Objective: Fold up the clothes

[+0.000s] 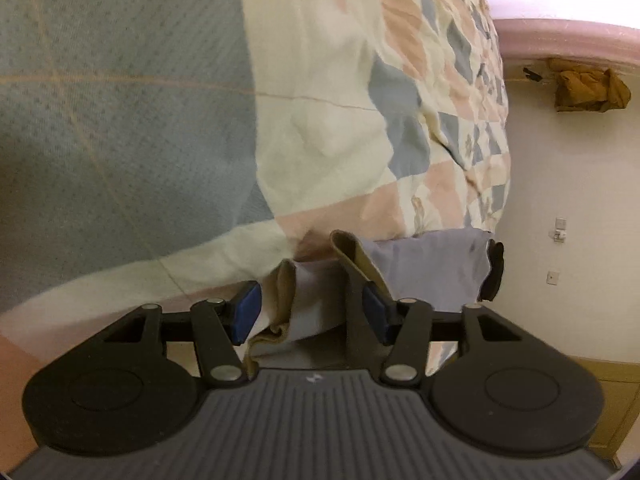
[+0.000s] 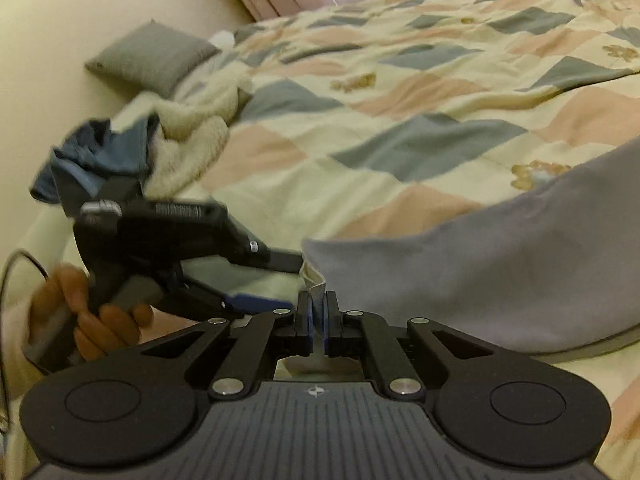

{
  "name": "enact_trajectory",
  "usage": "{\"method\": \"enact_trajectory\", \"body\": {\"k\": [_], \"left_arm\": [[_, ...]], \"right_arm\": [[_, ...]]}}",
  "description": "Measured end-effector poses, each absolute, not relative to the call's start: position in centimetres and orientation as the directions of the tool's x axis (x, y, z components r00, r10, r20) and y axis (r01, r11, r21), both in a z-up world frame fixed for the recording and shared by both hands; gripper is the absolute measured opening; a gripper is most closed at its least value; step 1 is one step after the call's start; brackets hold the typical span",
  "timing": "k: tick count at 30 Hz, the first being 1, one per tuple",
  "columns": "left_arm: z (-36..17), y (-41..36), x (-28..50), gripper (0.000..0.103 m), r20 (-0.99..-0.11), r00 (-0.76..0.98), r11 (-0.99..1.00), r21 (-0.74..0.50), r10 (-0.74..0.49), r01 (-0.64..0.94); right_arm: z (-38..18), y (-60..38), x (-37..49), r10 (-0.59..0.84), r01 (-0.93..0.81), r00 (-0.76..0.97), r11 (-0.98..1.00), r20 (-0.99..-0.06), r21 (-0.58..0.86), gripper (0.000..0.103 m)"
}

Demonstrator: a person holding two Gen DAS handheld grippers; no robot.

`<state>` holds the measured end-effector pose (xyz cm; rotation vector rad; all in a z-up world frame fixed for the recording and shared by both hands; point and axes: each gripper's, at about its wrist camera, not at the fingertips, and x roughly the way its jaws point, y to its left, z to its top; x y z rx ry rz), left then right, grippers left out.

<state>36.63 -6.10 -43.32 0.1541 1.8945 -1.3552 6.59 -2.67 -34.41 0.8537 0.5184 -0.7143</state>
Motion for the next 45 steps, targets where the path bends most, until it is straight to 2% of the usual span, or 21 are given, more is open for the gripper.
{"method": "enact_trajectory", "body": {"k": [1, 3, 4, 9, 12, 14, 18, 23, 26, 28, 31, 37, 38, 39, 43, 45], "left_arm": [[-43.5, -6.2, 36.4, 0.030, -0.656, -0.683, 0.416, -0.745, -0.320, 0.521], [-43.9, -6.3, 35.9, 0.003, -0.657, -0.687, 0.404, -0.745, -0.310, 0.531], [-43.9, -6.5, 35.7, 0.001, -0.663, -0.680, 0.392, -0.742, -0.311, 0.544], [-42.1, -7.0, 35.8, 0.000, -0.633, -0.644, 0.260, -0.769, -0.430, 0.583], [-41.4, -6.8, 35.9, 0.000, -0.656, -0.580, 0.187, -0.724, -0.483, 0.664], [-42.4, -6.7, 36.0, 0.000, -0.697, -0.542, 0.196, -0.681, -0.469, 0.706], [-42.3, -6.3, 36.3, 0.000, -0.699, -0.545, 0.205, -0.683, -0.463, 0.701], [-41.4, -4.7, 37.8, 0.001, -0.711, -0.552, 0.255, -0.686, -0.436, 0.682], [-40.8, -4.1, 38.1, 0.014, -0.693, -0.581, 0.277, -0.712, -0.426, 0.645], [-40.7, -4.5, 37.6, 0.022, -0.681, -0.605, 0.263, -0.725, -0.413, 0.636], [-40.6, -5.9, 36.0, 0.023, -0.680, -0.626, 0.213, -0.724, -0.381, 0.656], [-40.9, -8.0, 34.5, 0.022, -0.699, -0.618, 0.168, -0.700, -0.360, 0.694], [-40.6, -8.1, 34.5, 0.006, -0.697, -0.615, 0.154, -0.698, -0.368, 0.699], [-40.2, -8.2, 34.4, 0.000, -0.694, -0.615, 0.132, -0.696, -0.375, 0.706], [-38.2, -8.2, 34.2, 0.001, -0.695, -0.616, 0.049, -0.677, -0.371, 0.734], [-37.6, -8.3, 34.1, 0.005, -0.717, -0.601, 0.029, -0.651, -0.355, 0.759]], "right_arm": [[-34.2, -2.9, 6.1, -0.373, 0.750, 0.653, 0.435, -0.659, 0.498, 0.005], [-33.4, -2.7, 4.9, -0.420, 0.763, 0.646, 0.385, -0.637, 0.520, 0.005], [-33.0, -2.9, 4.3, -0.447, 0.766, 0.642, 0.360, -0.623, 0.532, 0.005], [-31.2, -4.0, 2.9, -0.532, 0.780, 0.622, 0.351, -0.575, 0.519, 0.005], [-30.1, -2.5, 4.0, -0.536, 0.779, 0.626, 0.463, -0.567, 0.423, 0.005], [-31.0, -1.0, 6.5, -0.499, 0.769, 0.612, 0.556, -0.614, 0.314, 0.005], [-35.5, 2.0, 12.3, -0.450, 0.711, 0.504, 0.701, -0.737, 0.059, 0.005], [-37.3, 4.5, 15.6, -0.491, 0.624, 0.435, 0.769, -0.755, -0.141, 0.028], [-37.2, 6.3, 15.8, -0.565, 0.561, 0.411, 0.776, -0.715, -0.290, 0.037], [-37.6, 6.9, 15.6, -0.592, 0.537, 0.384, 0.767, -0.709, -0.349, 0.038], [-38.3, 7.1, 15.4, -0.582, 0.519, 0.378, 0.778, -0.720, -0.356, 0.031], [-38.5, 6.4, 15.5, -0.580, 0.543, 0.377, 0.770, -0.722, -0.335, 0.000], [-38.4, 6.3, 15.4, -0.581, 0.552, 0.382, 0.767, -0.719, -0.326, 0.000], [-38.2, 6.3, 15.3, -0.581, 0.561, 0.390, 0.765, -0.714, -0.315, 0.000], [-36.9, 6.2, 15.1, -0.578, 0.597, 0.421, 0.757, -0.699, -0.266, 0.000], [-36.6, 6.0, 15.1, -0.578, 0.618, 0.427, 0.748, -0.695, -0.242, 0.000]]}}
